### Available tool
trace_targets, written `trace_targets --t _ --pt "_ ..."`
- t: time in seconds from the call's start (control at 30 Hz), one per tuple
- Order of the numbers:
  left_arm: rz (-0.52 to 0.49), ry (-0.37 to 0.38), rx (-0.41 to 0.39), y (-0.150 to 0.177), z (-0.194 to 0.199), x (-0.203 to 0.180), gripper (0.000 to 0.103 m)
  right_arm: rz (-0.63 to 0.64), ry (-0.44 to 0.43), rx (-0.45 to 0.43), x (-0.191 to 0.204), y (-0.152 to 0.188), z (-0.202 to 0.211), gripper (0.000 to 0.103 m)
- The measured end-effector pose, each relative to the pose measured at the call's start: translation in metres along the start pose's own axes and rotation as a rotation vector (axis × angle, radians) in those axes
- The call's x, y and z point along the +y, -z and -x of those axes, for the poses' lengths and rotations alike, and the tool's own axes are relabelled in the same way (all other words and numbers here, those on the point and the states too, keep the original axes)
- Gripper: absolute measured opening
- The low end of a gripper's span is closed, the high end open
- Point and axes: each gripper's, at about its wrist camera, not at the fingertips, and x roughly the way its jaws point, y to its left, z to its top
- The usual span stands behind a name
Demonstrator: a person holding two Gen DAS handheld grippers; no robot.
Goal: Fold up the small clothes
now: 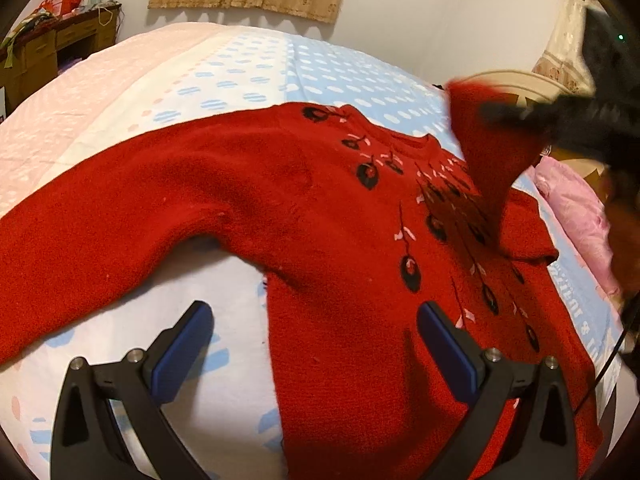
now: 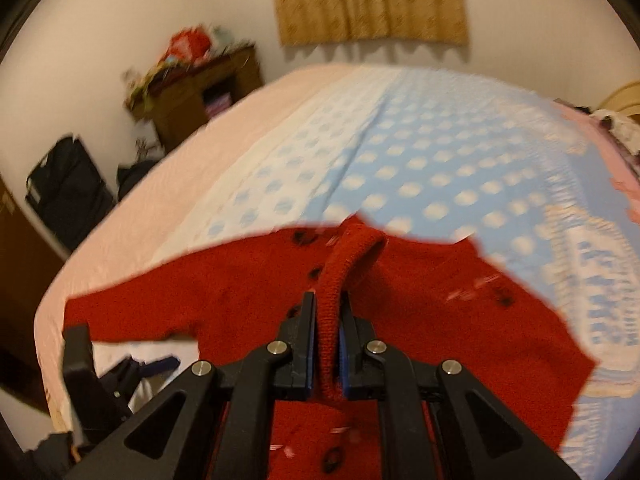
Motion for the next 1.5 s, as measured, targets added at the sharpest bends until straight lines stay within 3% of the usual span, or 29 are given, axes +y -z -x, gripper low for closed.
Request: trace_targets --t 0.13,0.23,0.3,0.33,0.37,0.47,0.63,0.8,0.97,1.03,1.13,1.2,1.27,1.33,1.37,1.5 --pt "0.004 0.002 -0.001 -0.001 0.0 0.0 0.103 0.085 0.012 0.097 0.017 0.025 -0.043 0.01" --pt "0.005 0.0 -0.001 -0.001 0.0 0.0 0.103 0.122 0.007 0.089 0.02 0.04 -0.04 0.013" --pt "-0.002 -0.01 0.004 -0.003 -0.001 -0.002 0.103 0.137 0.015 0.077 0.018 0.046 -0.033 0.031" --pt "-0.009 -0.018 0.008 -0.002 -0.002 -0.004 0.103 0.147 0.004 0.061 0.017 0.048 -0.028 0.06" --pt "-0.015 -0.024 0.012 -0.003 -0.004 -0.006 0.103 0.158 0.0 0.047 0.016 0.048 -0.023 0.082" --pt "-0.024 -0.038 0.01 -0.005 -0.002 -0.006 0.103 0.178 -0.076 -0.007 0.015 0.051 -0.004 0.083" --pt "-0.057 -0.043 -0.049 -0.021 0.023 -0.015 0.103 0.132 -0.061 -0.066 0.001 0.064 0.026 0.083" --pt "-0.256 -0.099 -0.073 -0.047 0.031 -0.052 0.103 0.101 0.093 -0.06 -0.028 0.1 0.047 0.083" --pt "-0.344 -0.06 0.051 -0.06 -0.003 -0.077 0.103 0.065 0.19 -0.055 -0.054 0.137 0.067 0.083" --pt "-0.382 -0.081 0.066 -0.061 -0.022 -0.085 0.098 0.053 0.2 -0.071 -0.059 0.15 0.076 0.083" --pt "-0.361 -0.086 0.116 -0.065 -0.051 -0.087 0.079 0.036 0.195 -0.098 -0.06 0.168 0.09 0.083" --pt "-0.318 -0.093 0.144 -0.068 -0.067 -0.081 0.06 0.034 0.206 -0.119 -0.057 0.178 0.097 0.083" --pt "-0.274 -0.071 0.173 -0.071 -0.08 -0.076 0.047 0.044 0.204 -0.138 -0.053 0.188 0.104 0.083" --pt "-0.266 -0.051 0.161 -0.075 -0.078 -0.077 0.017 0.064 0.209 -0.162 -0.048 0.196 0.11 0.083" --pt "-0.258 -0.034 0.16 -0.077 -0.074 -0.078 0.01 0.069 0.211 -0.173 -0.046 0.199 0.113 0.083" --pt "-0.278 0.018 0.05 -0.084 -0.033 -0.083 0.01 0.064 0.196 -0.213 -0.047 0.201 0.121 0.083"
